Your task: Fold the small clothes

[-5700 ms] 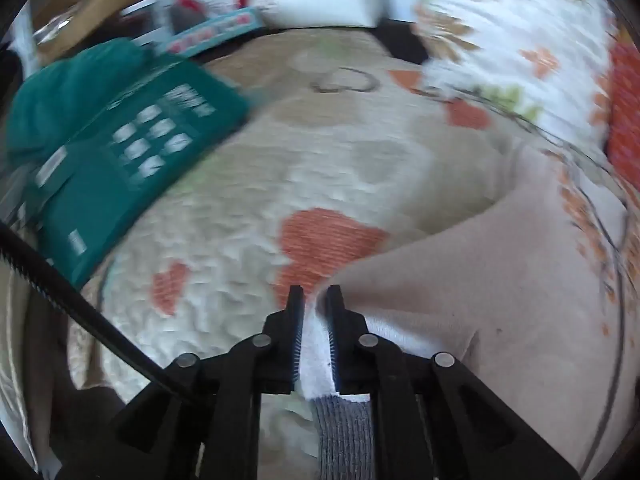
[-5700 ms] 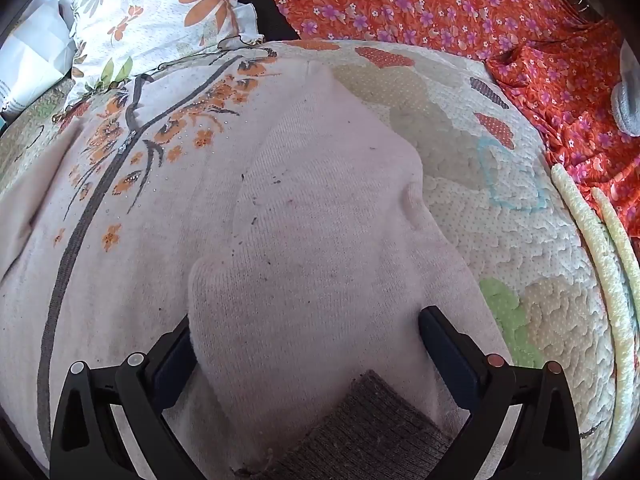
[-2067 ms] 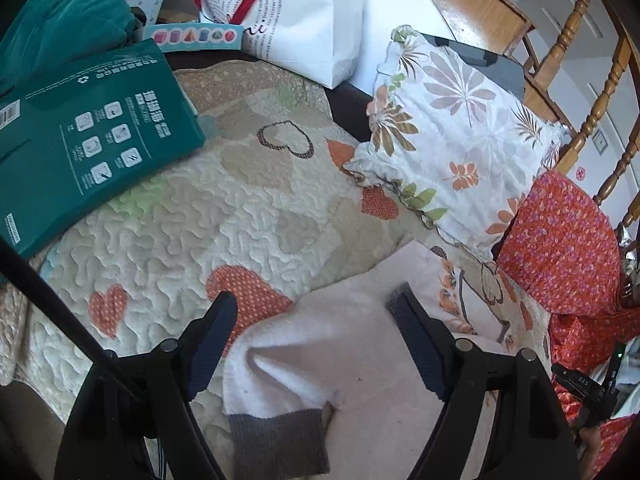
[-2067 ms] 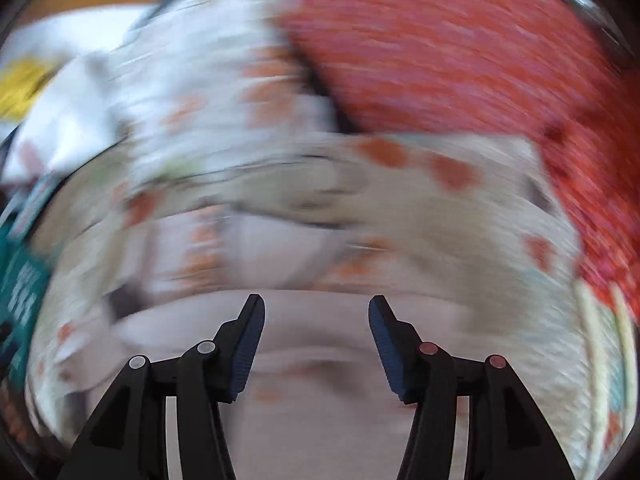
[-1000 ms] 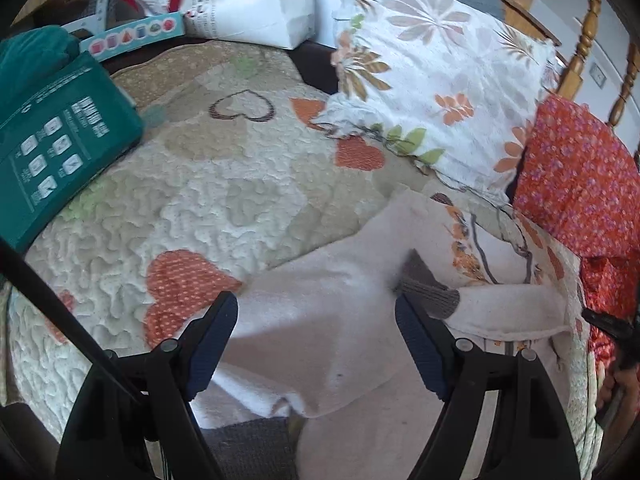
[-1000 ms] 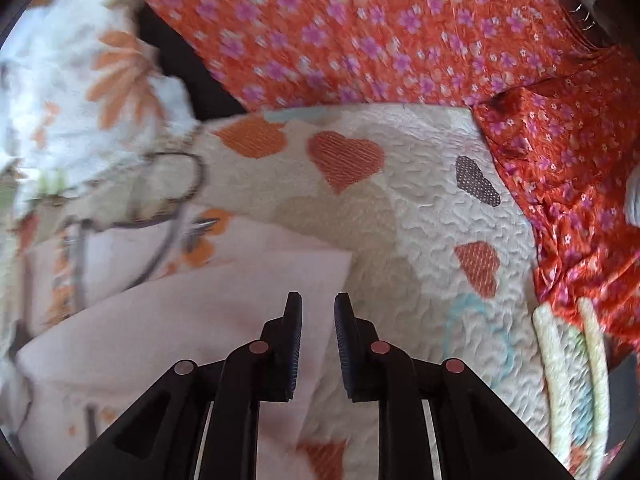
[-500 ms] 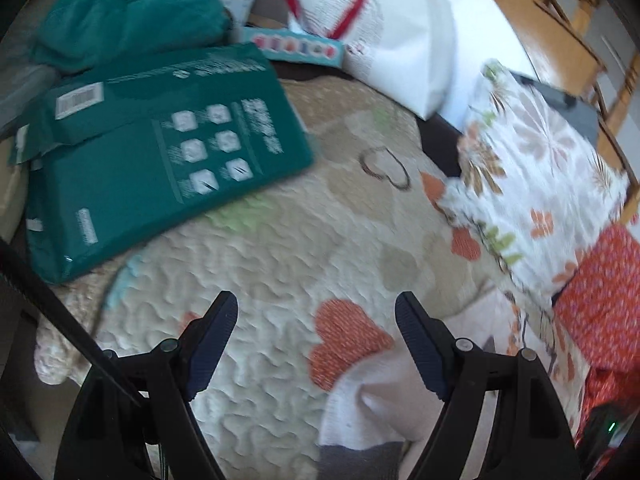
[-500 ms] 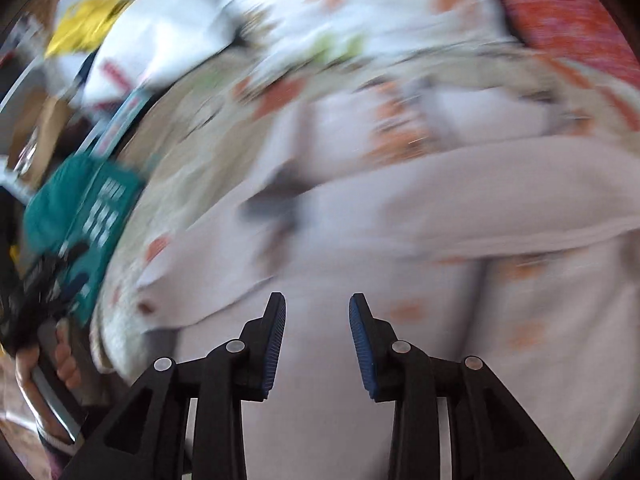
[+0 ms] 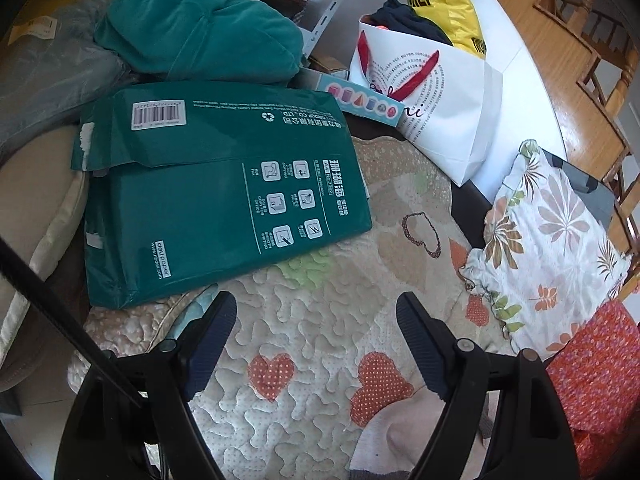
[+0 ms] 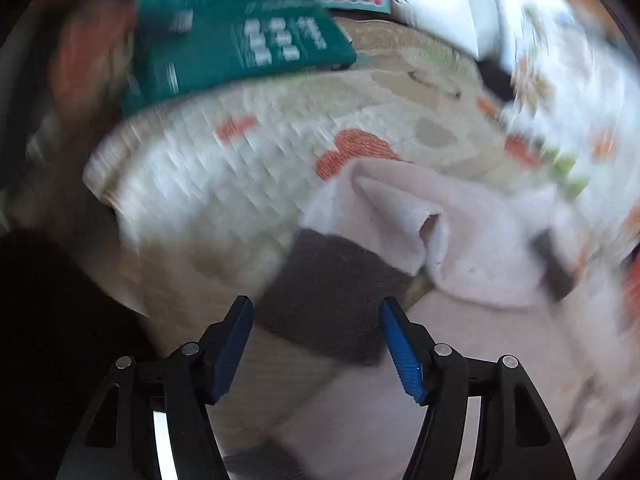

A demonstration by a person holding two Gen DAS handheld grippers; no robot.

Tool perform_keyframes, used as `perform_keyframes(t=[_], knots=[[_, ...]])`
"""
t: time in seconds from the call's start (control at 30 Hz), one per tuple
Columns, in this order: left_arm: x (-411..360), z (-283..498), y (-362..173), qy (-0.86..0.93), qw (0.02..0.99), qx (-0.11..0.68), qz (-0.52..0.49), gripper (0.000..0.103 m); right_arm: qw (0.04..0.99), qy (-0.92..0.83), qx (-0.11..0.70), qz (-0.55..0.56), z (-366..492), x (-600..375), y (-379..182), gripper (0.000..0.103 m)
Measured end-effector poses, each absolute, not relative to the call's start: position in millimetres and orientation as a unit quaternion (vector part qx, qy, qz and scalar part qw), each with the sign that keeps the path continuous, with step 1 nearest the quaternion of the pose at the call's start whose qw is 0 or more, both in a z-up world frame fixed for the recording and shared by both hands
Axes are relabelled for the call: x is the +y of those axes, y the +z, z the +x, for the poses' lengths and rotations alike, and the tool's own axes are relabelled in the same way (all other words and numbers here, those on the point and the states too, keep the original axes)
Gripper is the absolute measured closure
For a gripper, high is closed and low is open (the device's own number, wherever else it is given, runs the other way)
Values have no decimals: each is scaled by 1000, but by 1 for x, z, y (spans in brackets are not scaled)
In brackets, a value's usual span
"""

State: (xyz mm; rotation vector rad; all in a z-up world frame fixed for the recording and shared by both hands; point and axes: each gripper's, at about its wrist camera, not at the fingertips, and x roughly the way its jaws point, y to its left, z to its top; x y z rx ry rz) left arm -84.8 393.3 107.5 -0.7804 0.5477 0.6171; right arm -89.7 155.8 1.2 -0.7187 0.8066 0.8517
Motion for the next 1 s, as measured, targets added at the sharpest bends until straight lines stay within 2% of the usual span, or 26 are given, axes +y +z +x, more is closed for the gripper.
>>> perform_keyframes(t=[0.03, 0.07, 0.1, 0.23, 0.37, 0.5, 0.67, 0.83, 1.0], knots=[[396, -88, 108, 296, 841, 255, -374, 22, 768, 404, 386, -313, -84, 154, 2, 57], [399, -91, 108, 303, 838, 251, -378, 22, 771, 403, 405, -283, -76, 154, 8, 81], [403, -95, 107, 311, 834, 247, -382, 22, 773, 397, 419, -264, -66, 155, 18, 97], [419, -112, 103, 338, 816, 229, -409, 22, 799, 398, 412, -183, -26, 167, 76, 97], [428, -124, 100, 357, 804, 216, -424, 22, 817, 422, 380, -104, 4, 189, 173, 97], [431, -124, 96, 355, 800, 222, -429, 22, 817, 459, 343, -61, 3, 211, 254, 97], [422, -112, 95, 344, 808, 237, -415, 22, 832, 465, 301, -25, 11, 209, 323, 97], [408, -99, 96, 328, 820, 250, -398, 22, 857, 416, 303, 12, 41, 152, 334, 97], [390, -82, 97, 312, 833, 266, -372, 22, 884, 319, 341, 31, 93, 52, 290, 97]])
